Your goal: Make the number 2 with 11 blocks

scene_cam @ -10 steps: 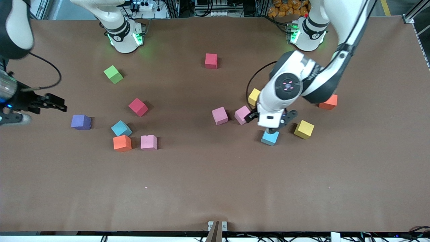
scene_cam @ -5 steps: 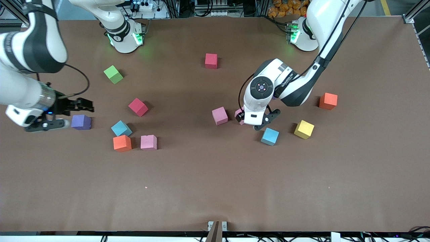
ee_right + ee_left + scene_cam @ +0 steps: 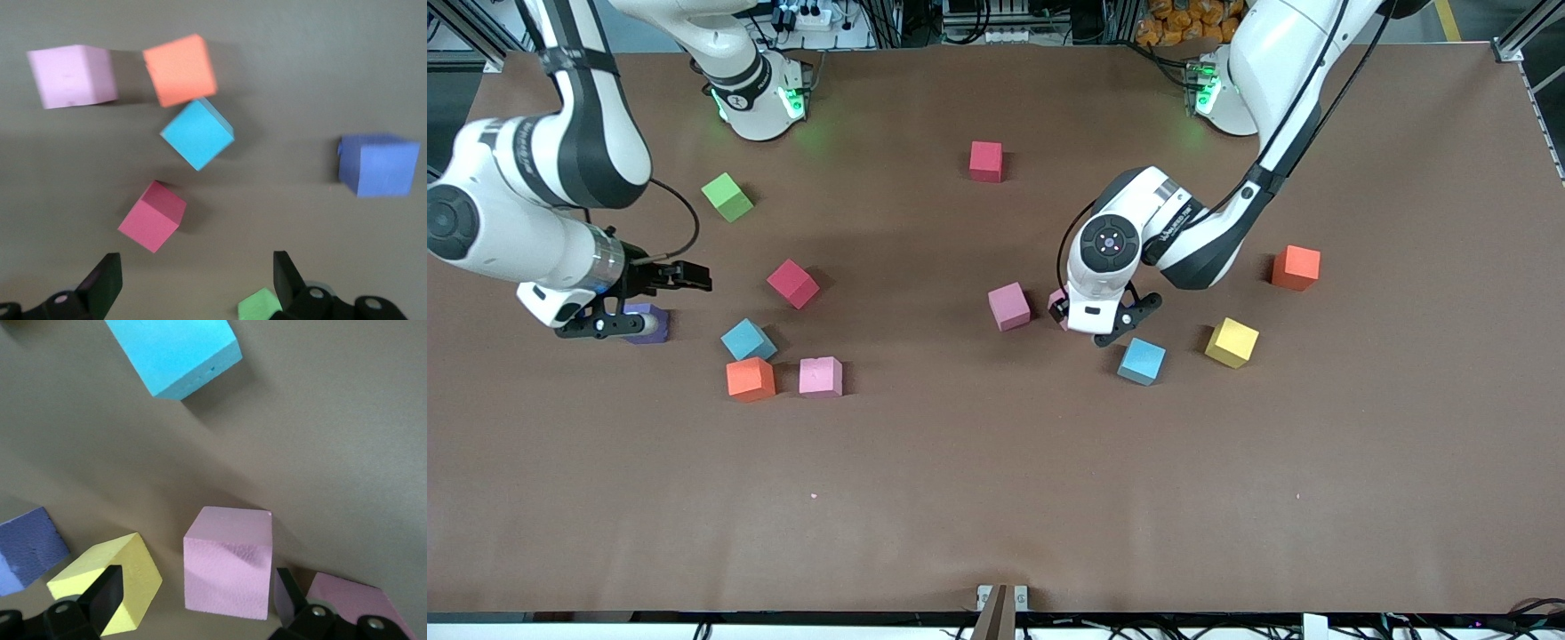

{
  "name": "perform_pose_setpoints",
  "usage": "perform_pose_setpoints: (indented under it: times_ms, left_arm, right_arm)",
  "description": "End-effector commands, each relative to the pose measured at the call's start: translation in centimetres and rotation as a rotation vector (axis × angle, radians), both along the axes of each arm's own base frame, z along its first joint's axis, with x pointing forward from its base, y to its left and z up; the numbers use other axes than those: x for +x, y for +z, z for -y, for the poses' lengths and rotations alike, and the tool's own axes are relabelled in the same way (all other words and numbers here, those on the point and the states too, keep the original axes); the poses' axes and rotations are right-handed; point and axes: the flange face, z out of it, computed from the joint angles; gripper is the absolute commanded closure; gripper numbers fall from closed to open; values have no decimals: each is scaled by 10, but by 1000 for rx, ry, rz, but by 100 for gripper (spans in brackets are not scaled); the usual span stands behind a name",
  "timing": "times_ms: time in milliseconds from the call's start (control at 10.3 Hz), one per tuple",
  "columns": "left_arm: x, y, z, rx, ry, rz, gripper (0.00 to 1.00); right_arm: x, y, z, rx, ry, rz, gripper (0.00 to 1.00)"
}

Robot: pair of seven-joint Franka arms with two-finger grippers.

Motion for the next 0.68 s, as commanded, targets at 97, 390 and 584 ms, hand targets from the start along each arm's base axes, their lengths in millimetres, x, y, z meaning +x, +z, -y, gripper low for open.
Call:
perform_pose_setpoints:
  times_ms: [97,390,584]
  left_arm:
    - [-4,-13,4,-15,11,41,0]
    - [-7,-26,5,-25,10,39,0]
    - [-5,-33,4,-35,16,40,0]
  right_arm:
    - [-13,3,-45,-83,-330,-21,0]
    - [-15,-21,-47,-136,-485,-72,0]
    - [-25,-41,-29,-73,-583,-107,0]
